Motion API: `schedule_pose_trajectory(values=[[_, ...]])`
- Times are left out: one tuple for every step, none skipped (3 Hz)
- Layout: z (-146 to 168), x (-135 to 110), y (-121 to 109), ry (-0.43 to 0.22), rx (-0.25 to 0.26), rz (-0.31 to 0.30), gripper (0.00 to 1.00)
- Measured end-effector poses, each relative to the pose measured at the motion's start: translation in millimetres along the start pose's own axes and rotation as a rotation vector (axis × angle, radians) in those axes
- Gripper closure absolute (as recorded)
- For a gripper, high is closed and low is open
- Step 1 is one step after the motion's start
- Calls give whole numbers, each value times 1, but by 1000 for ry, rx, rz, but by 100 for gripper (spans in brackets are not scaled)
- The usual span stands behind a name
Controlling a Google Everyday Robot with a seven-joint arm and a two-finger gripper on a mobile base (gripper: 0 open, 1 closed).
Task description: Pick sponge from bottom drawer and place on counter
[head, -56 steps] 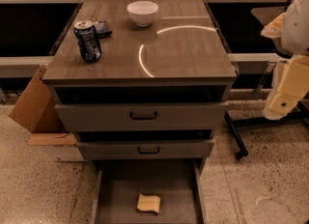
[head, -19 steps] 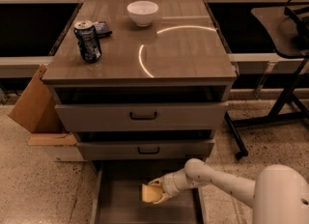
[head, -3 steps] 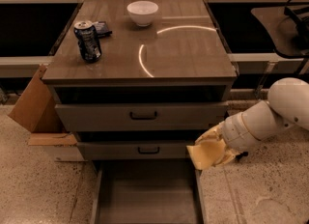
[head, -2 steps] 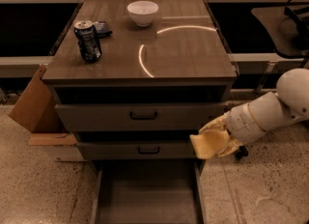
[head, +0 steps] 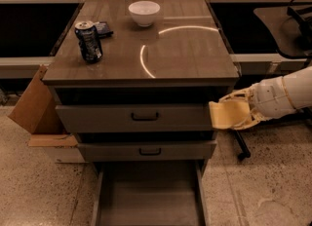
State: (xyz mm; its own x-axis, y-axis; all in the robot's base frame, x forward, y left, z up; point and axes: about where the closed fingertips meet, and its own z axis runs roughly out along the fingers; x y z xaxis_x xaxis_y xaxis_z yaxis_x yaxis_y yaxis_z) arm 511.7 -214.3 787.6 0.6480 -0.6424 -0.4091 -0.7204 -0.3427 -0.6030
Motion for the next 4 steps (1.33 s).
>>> schedule_pose_trajectory(values=[[0, 0, 0, 0, 0, 0, 100], [1, -1, -18, -23, 13, -6, 100], [-1, -10, -54, -48, 25, -31, 100], [-13, -46, -84, -54, 61, -26, 100]])
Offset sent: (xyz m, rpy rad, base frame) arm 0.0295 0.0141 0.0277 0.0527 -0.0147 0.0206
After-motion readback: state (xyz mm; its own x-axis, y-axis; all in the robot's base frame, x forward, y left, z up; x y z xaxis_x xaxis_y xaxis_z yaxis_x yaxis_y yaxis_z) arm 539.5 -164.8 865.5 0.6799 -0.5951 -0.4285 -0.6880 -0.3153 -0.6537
